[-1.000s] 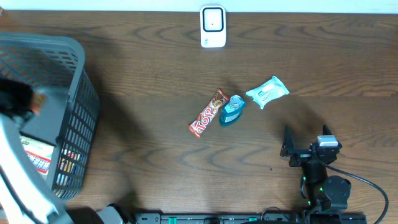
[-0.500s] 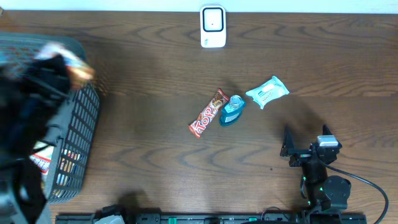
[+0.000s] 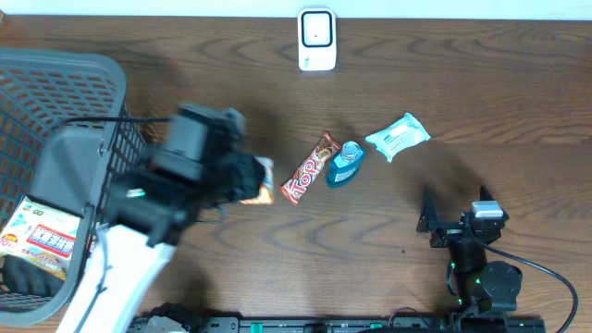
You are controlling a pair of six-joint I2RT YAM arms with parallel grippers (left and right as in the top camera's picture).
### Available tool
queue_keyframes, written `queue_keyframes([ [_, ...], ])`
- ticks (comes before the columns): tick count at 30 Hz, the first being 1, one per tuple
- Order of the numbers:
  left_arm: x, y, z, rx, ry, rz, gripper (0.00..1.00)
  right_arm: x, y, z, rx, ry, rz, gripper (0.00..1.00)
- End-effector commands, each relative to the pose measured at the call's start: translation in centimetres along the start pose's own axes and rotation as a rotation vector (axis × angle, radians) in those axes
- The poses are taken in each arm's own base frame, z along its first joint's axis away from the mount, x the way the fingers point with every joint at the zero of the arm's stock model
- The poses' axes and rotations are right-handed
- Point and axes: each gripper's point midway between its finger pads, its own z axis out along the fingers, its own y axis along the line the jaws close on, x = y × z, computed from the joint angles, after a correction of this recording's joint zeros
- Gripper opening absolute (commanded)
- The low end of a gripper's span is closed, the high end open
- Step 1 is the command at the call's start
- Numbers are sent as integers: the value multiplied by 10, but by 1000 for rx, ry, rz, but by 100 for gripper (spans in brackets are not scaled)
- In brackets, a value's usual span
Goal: Scan the item barcode
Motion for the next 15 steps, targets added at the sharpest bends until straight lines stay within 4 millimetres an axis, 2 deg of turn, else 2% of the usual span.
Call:
queue_keyframes([
  [1, 29, 9, 58, -57, 65, 101, 30, 0, 1, 0, -4, -1, 13, 99],
  [7, 53, -1, 139, -3, 81, 232, 30, 0, 1, 0, -4, -1, 13, 99],
  [13, 72, -5, 195, -7, 142, 286, 30, 0, 1, 0, -4, -1, 13, 99],
  [14, 75, -6, 201, -7, 148, 291, 33, 0, 1, 0, -4, 0, 13, 99],
  [15, 76, -7, 206, -6, 150, 294, 43, 0, 1, 0, -4, -1, 13, 99],
])
